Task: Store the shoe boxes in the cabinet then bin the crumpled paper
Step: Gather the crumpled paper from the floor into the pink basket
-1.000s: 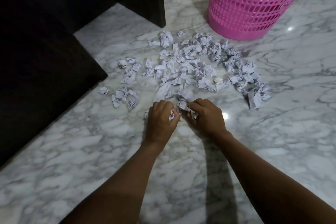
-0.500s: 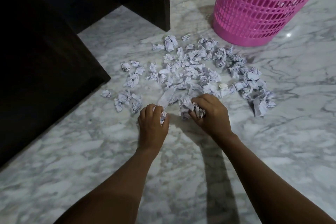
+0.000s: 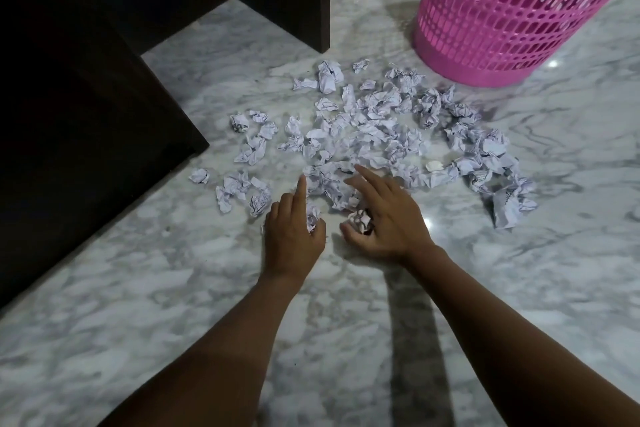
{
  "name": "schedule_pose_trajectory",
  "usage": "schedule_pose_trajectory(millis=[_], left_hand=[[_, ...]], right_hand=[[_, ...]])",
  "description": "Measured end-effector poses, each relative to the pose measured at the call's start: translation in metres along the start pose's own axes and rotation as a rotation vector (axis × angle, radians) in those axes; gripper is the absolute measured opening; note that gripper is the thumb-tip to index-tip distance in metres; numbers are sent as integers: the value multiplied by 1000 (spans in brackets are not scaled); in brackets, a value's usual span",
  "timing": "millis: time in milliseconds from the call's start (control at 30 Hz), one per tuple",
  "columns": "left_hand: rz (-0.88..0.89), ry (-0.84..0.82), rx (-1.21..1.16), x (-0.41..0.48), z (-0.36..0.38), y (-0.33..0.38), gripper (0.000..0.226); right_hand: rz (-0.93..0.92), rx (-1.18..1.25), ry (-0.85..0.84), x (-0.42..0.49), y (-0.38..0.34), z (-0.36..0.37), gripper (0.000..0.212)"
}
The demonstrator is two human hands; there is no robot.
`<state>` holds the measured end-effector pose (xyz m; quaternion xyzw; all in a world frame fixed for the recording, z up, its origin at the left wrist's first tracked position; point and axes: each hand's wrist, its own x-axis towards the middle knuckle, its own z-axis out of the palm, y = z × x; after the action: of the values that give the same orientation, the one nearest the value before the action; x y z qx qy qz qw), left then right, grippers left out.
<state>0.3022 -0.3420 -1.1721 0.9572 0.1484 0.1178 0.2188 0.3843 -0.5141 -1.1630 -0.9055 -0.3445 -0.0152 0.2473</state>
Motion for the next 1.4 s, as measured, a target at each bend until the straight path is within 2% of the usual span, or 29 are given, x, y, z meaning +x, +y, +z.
schedule_pose_trajectory(millis=[167, 300, 400, 500, 633, 767, 933, 1033, 1133, 1200, 1400], left_hand=[[19, 11, 19, 1, 3, 0, 45], [19, -10, -4, 4, 1, 1, 30], [41, -23, 13, 5, 0, 0, 43], [40, -29, 8, 6, 0, 1, 47], [22, -16, -20, 7, 1, 3, 39], [0, 49, -91, 7, 2, 4, 26], [-37, 94, -131, 6, 4, 5, 21], [-54, 88, -144, 5, 5, 4, 31], [-87, 65, -151, 5, 7, 2, 42], [-77, 56, -123, 6, 7, 1, 41], [-79, 40, -128, 11, -4, 6, 30]], right_hand=[[-156, -82, -94, -2, 6, 0, 77], [-192, -76, -24, -5, 5, 8, 50], [-218, -46, 85, -9, 1, 14, 32], [-166, -14, 107, -14, -1, 17, 25], [-107, 53, 146, -18, 1, 17, 24], [-6, 162, 290, -15, 0, 9, 20], [13, 204, 423, 11, -4, -8, 13], [69, 170, 362, 29, 3, -10, 20], [188, 67, 158, 30, 15, -3, 26], [250, 28, 78, 23, 19, 2, 32], [291, 44, 114, 12, 10, 2, 28]])
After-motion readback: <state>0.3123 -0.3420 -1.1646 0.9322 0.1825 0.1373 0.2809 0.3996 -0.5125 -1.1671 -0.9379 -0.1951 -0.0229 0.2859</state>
